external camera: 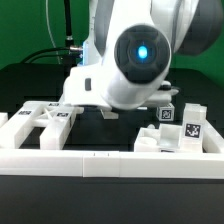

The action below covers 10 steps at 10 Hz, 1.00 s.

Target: Assemble chair

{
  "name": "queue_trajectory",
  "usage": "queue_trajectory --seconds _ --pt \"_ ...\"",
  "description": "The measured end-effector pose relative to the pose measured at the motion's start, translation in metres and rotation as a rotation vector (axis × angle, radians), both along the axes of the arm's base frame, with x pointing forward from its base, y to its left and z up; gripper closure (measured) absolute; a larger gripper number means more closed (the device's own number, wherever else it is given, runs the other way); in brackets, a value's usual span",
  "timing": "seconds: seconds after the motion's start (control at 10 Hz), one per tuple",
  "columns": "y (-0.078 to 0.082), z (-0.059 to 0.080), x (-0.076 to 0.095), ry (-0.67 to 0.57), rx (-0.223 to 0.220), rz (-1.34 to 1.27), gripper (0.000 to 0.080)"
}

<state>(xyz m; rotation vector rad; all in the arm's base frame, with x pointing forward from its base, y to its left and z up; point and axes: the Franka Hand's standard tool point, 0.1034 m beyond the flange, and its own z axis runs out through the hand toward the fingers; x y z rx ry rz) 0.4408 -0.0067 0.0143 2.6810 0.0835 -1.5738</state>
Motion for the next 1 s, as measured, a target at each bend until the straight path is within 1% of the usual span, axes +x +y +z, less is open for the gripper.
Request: queue_trajectory --seconds 0.1,0.2,0.3,0.4,0.5,0.6,0.7,0.8,0.9,1.0 --pt "0.001 -0.003 0.0 0.0 0.001 0.003 0.0151" --pt "0.002 -0.005 -0.001 -0.003 0.001 0.006 0.0259" --pt "0.002 -0.005 -0.001 -0.003 0.0 0.005 0.0259" --pt "0.001 -0.005 -0.001 -0.003 -0.001 0.003 0.0406" --pt "0.001 -0.005 -0.001 -0.002 -0.001 0.003 0.0406" --pt "0.001 -0.005 -0.001 -0.002 -0.001 0.003 0.0513" --pt "0.001 -0.005 0.0 -0.004 0.0 0.003 0.0513" --pt "0.003 -0.001 0.003 -0.003 0.003 -0.004 0.0513" --pt "0.005 0.01 0.008 0.005 0.002 -0.011 0.0513" --pt "0.01 0.028 0.018 0.009 0.005 -0.019 0.0513"
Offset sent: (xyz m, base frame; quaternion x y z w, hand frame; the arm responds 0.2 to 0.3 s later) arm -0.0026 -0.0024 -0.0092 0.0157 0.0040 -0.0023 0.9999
